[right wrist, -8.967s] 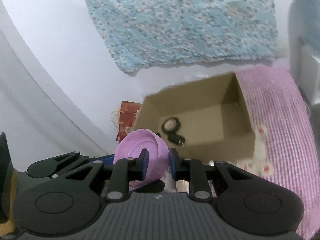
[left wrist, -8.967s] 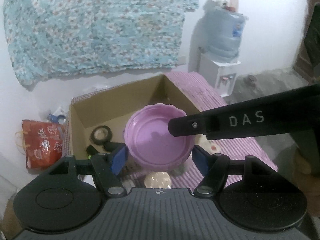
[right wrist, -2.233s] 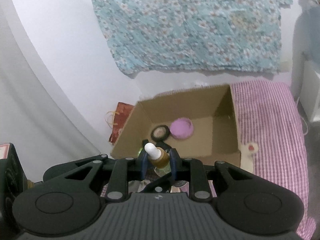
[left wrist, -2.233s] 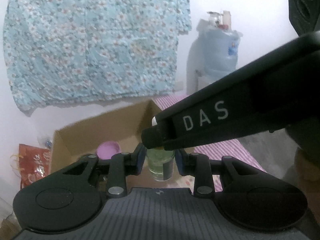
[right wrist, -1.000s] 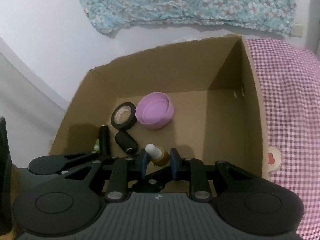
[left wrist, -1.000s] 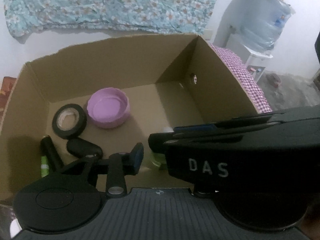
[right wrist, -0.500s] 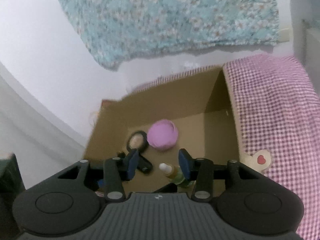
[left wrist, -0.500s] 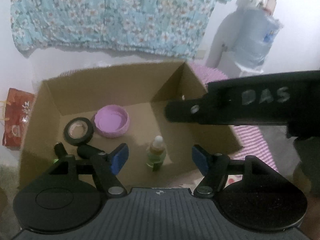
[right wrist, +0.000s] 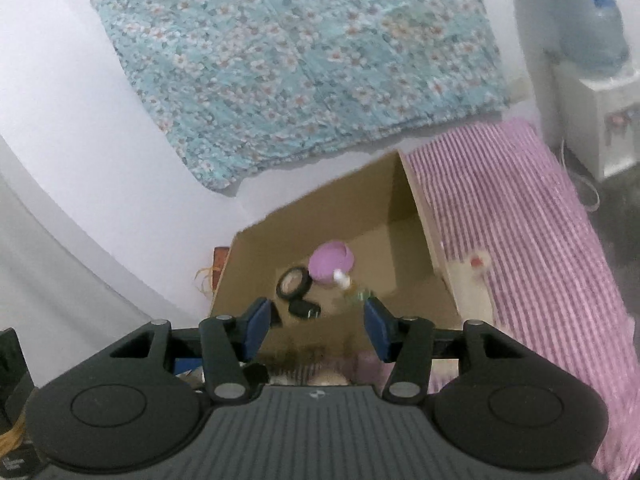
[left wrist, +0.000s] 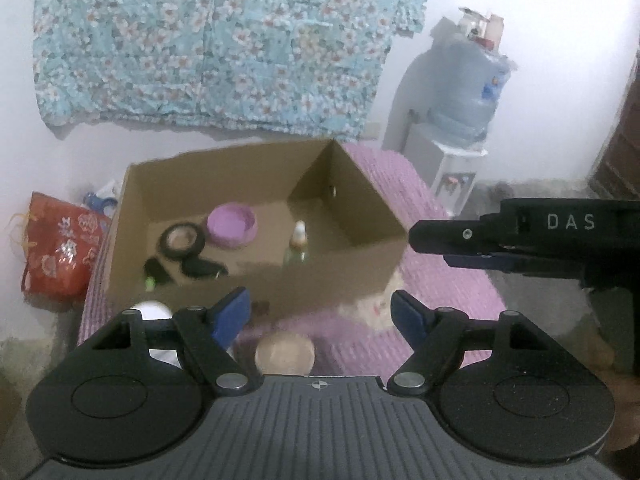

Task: Organize rigid objects
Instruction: 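Return the right tool to the table and grasp the gold-lidded jar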

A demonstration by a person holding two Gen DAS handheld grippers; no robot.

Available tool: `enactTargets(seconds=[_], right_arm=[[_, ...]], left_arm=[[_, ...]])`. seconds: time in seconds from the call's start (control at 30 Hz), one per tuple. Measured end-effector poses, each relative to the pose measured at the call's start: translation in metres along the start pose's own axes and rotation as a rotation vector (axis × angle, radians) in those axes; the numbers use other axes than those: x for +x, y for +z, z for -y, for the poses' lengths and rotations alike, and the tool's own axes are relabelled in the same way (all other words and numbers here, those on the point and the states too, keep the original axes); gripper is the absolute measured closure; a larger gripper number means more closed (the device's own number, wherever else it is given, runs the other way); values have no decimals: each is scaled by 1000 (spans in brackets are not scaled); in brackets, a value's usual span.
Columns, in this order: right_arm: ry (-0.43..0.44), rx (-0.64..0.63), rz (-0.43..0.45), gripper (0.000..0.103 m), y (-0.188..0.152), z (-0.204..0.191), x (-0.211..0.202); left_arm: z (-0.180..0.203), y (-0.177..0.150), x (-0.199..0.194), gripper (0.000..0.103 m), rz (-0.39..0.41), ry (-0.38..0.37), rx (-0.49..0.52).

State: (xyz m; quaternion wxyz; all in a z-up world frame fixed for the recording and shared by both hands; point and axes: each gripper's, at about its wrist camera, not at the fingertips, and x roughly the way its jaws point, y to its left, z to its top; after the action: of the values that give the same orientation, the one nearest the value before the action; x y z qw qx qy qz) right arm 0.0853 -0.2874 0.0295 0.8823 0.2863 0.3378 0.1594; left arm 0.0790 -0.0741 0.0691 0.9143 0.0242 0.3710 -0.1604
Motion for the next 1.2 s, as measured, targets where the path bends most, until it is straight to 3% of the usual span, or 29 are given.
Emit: enactTargets(seconds=[0.37,0.53,0.73,1.2], right_arm=[[-11,56,-138,48,-53,16,13],[-23,48,-183,48,-65,15,29],[-27,55,-228,48,-67,17,57],[-30,37,-301,49,-50,23,130]], left_arm=[[-11,-56,12,26,-118,44,-20],[-7,-68,28,26,-123,97,42],[2,-75,50,27,-103,118,126],[-1,-74,100,40,-138,114,120]])
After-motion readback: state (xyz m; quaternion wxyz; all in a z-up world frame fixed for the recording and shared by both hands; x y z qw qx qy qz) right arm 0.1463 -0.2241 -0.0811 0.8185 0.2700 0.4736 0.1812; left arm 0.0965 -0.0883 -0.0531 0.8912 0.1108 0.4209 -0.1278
